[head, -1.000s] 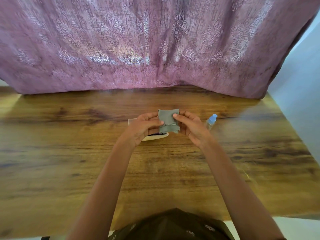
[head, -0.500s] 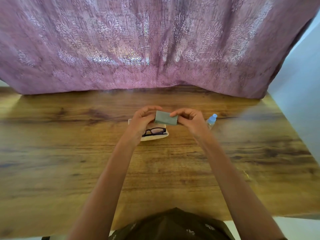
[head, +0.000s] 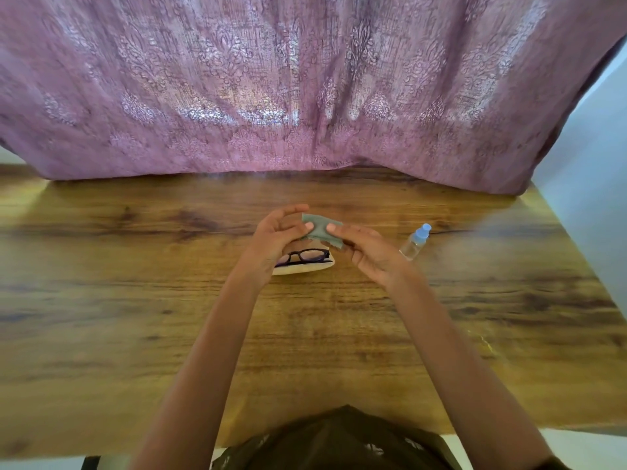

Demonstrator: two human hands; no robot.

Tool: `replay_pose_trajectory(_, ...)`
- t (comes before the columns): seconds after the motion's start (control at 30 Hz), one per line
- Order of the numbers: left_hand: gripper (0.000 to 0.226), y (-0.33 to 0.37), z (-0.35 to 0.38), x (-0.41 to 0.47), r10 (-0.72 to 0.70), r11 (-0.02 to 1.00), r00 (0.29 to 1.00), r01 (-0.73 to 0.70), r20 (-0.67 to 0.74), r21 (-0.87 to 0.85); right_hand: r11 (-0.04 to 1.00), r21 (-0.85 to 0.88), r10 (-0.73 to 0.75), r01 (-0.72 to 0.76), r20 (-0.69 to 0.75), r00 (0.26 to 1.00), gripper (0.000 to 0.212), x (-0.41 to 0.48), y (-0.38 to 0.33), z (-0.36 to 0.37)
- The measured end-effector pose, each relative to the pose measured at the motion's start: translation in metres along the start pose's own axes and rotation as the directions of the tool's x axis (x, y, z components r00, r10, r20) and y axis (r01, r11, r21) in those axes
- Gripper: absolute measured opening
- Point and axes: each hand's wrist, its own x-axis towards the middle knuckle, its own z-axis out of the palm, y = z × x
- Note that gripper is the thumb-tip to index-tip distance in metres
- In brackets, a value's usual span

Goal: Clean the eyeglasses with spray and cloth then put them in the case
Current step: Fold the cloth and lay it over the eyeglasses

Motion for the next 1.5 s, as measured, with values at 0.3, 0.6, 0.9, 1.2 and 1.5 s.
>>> replay_pose_trajectory(0.3,0.019,-0.015,-0.026,0.000,0.258,0.861,0.942,-0.123,-0.214,0.493,0.966,-0.237,-0.153,0.108,-0.182,0.971,0.014,0.002,0.007,0.008)
replay_pose_trajectory(0.6,0.040,-0.028,-0.069,0.022,0.184,0.423,0.899,0.292,-0.397,0.858,0.845,-0.526,-0.245,0.101,-0.213,0.946,0.018,0.005,0.008,0.008)
replay_pose_trajectory(0.9,0.023,-0.040,-0.066,0.024,0.322,0.558,0.865,0.156,-0.386,0.815,0.707,-0.701,-0.333,0.097,-0.209,0.919,0.021,0.007,0.013,0.003)
replay_pose_trajectory(1.2,0.014,-0.053,-0.046,0.012,0.511,0.547,0.823,-0.089,-0.248,0.832,0.830,-0.552,-0.195,0.083,-0.148,0.970,0.014,0.007,0.029,0.026)
replay_pose_trajectory(1.5,0.016,-0.052,-0.044,0.008,0.558,0.515,0.804,-0.144,-0.204,0.845,0.821,-0.570,-0.179,0.038,-0.194,0.965,0.015,0.018,0.049,0.043)
